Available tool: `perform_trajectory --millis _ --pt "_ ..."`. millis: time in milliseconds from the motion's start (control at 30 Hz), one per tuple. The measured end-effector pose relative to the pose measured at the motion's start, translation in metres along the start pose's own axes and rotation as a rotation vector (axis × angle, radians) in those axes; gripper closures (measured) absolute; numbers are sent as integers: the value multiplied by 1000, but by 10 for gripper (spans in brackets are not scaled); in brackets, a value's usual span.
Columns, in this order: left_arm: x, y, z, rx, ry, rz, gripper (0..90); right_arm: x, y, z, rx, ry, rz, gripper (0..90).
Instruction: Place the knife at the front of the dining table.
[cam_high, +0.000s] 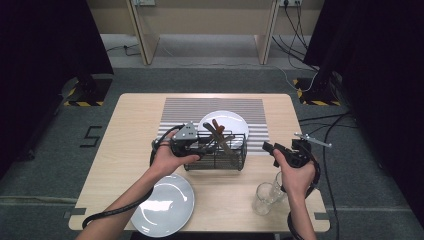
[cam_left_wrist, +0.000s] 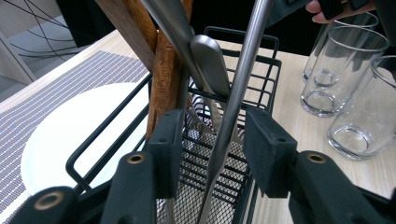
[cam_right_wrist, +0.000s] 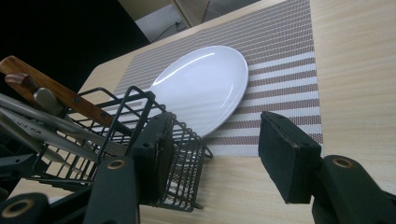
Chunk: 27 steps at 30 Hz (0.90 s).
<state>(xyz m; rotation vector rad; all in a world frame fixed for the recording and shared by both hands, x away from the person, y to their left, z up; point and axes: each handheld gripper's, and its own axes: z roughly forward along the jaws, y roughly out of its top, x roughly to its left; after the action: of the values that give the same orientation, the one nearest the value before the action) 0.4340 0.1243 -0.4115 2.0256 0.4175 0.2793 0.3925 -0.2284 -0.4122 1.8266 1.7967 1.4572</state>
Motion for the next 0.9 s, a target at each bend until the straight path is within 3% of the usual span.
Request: perform_trajectory --millis 900 --pt "-1 0 9 39 -29 33 744 -3 -1 1 4 -11 2 456"
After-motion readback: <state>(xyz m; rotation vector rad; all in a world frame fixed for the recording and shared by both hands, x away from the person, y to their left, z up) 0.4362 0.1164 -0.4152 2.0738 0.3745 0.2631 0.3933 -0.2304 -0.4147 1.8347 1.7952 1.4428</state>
